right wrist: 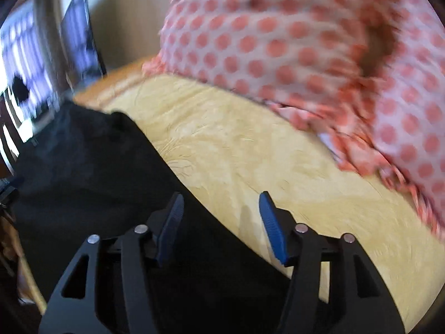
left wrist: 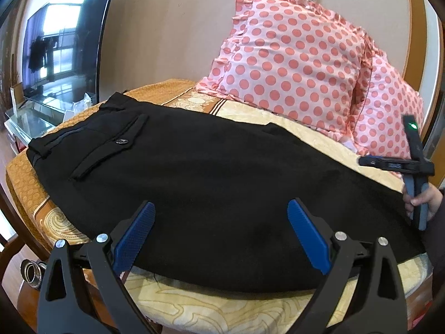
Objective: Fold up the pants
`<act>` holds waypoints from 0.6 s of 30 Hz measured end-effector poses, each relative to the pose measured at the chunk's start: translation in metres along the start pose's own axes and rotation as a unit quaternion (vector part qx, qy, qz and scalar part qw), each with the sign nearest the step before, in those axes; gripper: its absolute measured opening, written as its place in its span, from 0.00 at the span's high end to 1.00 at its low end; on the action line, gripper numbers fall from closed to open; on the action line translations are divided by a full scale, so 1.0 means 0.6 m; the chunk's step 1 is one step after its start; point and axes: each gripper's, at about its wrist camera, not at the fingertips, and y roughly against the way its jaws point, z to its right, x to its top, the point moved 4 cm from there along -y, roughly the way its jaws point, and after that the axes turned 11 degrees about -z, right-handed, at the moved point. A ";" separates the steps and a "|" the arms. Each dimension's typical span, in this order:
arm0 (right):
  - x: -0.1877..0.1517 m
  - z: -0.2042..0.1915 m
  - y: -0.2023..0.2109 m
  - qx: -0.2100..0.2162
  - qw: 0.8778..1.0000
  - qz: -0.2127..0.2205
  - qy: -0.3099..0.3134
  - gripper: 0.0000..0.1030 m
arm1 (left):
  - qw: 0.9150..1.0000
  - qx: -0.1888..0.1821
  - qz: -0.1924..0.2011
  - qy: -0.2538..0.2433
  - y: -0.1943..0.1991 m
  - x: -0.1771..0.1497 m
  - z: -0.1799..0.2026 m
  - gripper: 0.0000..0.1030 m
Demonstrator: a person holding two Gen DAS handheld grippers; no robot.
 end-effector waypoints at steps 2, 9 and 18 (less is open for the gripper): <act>-0.028 0.017 0.029 -0.002 1.000 0.010 -0.007 0.48 | 1.000 -0.005 0.006 0.002 0.007 0.001 0.000 0.05; -0.158 0.070 0.046 -0.137 0.989 -0.062 -0.006 0.40 | 1.000 -0.004 0.001 -0.006 -0.002 0.001 0.010 0.05; -0.389 0.250 0.276 -0.265 0.909 0.054 -0.319 0.22 | 1.000 -0.013 0.000 -0.006 0.000 -0.001 0.012 0.05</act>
